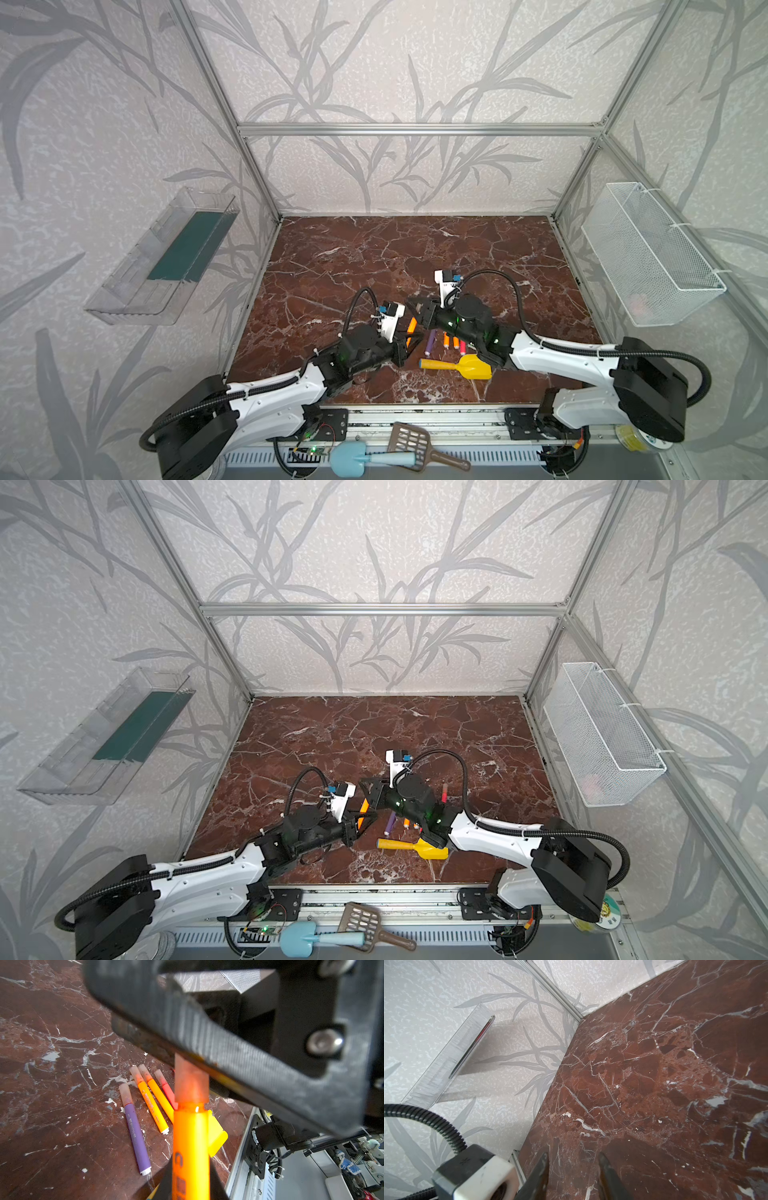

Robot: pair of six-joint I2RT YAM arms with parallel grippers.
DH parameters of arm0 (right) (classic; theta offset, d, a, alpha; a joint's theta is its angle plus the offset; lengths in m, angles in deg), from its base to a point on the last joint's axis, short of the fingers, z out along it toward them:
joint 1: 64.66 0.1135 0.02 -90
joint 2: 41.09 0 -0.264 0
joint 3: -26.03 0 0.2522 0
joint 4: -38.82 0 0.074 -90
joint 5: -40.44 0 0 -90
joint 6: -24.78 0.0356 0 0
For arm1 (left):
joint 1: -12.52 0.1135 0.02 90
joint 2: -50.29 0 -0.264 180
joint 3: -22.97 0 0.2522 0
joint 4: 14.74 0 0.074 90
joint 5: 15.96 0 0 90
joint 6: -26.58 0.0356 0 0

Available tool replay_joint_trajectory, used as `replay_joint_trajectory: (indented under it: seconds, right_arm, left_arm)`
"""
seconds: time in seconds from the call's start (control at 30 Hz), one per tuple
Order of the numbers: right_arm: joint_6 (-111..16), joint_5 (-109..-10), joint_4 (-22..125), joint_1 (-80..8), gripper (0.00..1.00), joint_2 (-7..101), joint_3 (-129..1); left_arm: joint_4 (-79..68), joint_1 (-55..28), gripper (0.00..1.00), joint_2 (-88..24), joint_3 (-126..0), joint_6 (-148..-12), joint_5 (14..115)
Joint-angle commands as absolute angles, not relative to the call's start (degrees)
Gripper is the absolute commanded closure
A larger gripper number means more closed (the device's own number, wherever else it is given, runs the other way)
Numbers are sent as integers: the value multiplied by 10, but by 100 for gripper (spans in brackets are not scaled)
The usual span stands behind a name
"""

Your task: Insert the pens into the pen caps

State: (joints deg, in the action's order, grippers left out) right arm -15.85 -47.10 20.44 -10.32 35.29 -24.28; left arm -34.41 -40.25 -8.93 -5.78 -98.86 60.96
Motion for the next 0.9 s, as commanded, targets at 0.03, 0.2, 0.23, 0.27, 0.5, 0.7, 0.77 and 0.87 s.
replay_joint_trajectory:
  seconds: [0.03, 0.2, 0.23, 0.27, 0.5, 0.7, 0.77, 0.87]
  right_arm:
    - [-174, -466, 214, -108, 65, 332, -257]
    - [-172, -494, 220, -108, 92, 338, -260]
    - [-172, -501, 219, -108, 95, 341, -258]
    - [-171, -510, 217, -108, 98, 344, -256]
    - [-171, -537, 67, -108, 100, 348, -178]
    - [-124, -590, -9, -102, 100, 374, -165]
    - [-105, -603, -21, -101, 100, 385, -168]
    - [-81, -607, -39, -92, 100, 401, -168]
  left_arm:
    - [-350, -404, 100, -96, -81, -979, 606]
    - [-365, -404, 100, -107, -82, -984, 613]
    - [-370, -402, 100, -109, -82, -986, 615]
    - [-368, -400, 100, -109, -85, -985, 622]
    - [-374, -332, 100, -116, -120, -1024, 556]
    - [-345, -332, 100, -129, -169, -1003, 565]
    - [-329, -332, 100, -134, -184, -989, 578]
    - [-312, -332, 100, -135, -198, -970, 616]
